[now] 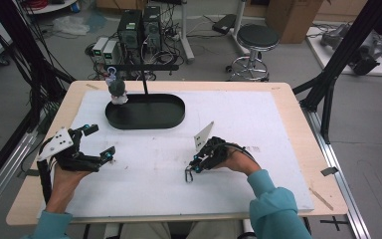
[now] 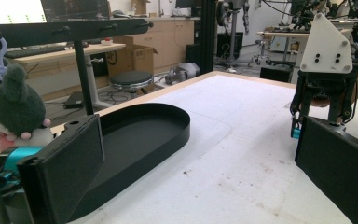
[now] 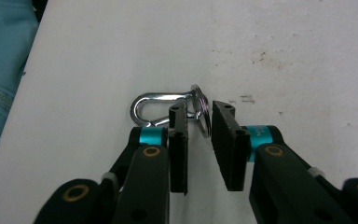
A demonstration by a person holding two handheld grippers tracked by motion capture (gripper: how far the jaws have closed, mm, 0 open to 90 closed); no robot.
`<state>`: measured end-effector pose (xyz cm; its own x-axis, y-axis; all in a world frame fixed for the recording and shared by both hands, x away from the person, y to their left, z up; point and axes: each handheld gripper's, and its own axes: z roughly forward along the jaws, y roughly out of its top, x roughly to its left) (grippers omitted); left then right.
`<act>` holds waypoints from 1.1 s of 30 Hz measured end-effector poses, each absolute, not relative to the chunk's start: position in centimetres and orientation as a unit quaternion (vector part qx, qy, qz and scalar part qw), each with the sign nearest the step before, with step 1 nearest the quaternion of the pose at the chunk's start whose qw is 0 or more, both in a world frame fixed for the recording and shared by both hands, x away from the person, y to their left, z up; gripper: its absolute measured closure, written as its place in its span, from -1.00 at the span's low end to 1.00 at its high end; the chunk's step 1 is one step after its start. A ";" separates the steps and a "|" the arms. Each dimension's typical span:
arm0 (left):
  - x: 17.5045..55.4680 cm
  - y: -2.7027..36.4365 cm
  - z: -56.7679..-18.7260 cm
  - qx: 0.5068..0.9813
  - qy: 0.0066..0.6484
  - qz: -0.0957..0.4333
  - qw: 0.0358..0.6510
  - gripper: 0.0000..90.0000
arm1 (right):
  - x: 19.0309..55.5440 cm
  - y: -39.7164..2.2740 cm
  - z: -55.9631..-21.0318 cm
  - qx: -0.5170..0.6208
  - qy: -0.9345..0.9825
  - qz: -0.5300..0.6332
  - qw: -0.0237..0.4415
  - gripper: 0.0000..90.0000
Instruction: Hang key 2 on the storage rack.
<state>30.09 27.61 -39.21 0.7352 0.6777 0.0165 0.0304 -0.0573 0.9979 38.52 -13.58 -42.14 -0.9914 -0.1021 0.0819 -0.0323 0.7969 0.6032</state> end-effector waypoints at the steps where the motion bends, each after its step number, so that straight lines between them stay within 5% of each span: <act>1: 30.1 27.6 -39.2 0.681 0.260 0.255 0.635 -0.96 | 38.5 -13.5 -42.1 0.036 -0.947 -0.316 0.055 0.76; 9: 30.1 27.6 -39.2 0.681 0.260 0.254 0.636 -0.96 | 38.5 -13.5 -42.1 0.043 -0.949 -0.309 0.053 0.94; 33: 30.4 26.9 -39.5 0.691 0.250 0.228 0.640 -0.96 | 38.2 -13.9 -40.3 -0.011 -0.925 -0.377 0.046 0.97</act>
